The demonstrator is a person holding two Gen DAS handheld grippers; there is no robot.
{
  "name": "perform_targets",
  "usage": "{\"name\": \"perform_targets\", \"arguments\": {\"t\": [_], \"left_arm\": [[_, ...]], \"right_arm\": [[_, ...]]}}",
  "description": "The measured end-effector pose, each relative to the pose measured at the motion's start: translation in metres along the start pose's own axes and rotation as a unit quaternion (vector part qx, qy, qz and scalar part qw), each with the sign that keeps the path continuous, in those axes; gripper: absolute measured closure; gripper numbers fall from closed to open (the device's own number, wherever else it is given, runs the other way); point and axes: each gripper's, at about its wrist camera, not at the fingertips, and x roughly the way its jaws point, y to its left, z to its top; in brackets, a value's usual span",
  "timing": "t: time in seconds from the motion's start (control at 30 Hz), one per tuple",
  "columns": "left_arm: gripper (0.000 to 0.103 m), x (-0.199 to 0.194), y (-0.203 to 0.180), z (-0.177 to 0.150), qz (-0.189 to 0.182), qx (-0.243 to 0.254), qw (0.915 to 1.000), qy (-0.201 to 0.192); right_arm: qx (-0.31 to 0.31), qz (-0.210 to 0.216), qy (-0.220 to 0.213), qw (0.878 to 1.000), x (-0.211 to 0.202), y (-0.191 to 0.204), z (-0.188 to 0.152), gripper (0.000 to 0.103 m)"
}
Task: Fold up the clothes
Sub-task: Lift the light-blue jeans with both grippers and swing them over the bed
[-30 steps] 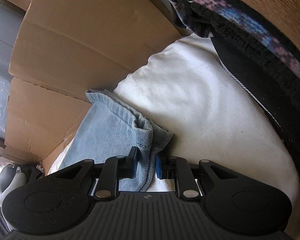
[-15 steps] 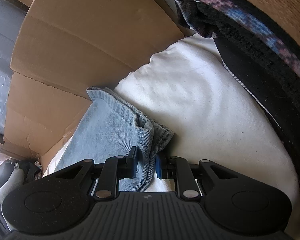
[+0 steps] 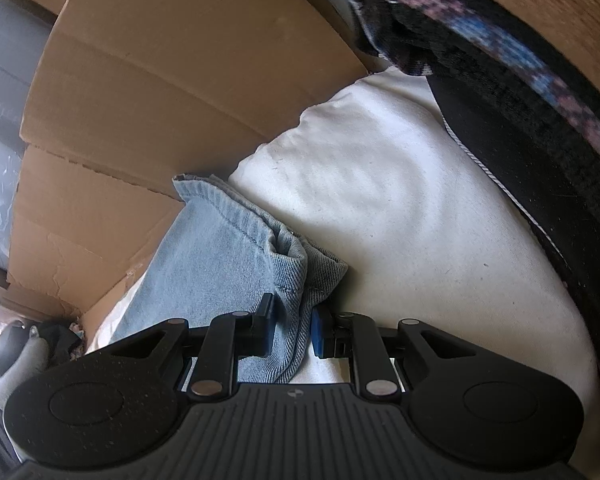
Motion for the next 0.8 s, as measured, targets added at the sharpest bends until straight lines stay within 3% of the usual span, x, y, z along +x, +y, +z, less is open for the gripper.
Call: {"name": "perform_targets", "arguments": {"t": [0.1, 0.5, 0.8], "left_arm": [[0.058, -0.002, 0.013, -0.001, -0.012, -0.041, 0.999, -0.009], [0.06, -0.009, 0.036, -0.013, -0.021, -0.101, 0.9946, -0.014], [0.058, 0.017, 0.027, -0.002, -0.03, -0.079, 0.9964, -0.014]], "right_arm": [[0.012, 0.004, -0.002, 1.0, -0.001, -0.002, 0.0, 0.08], [0.021, 0.008, -0.003, 1.0, -0.003, -0.002, 0.002, 0.08], [0.024, 0.012, -0.006, 1.0, -0.004, -0.003, 0.004, 0.08]]}}
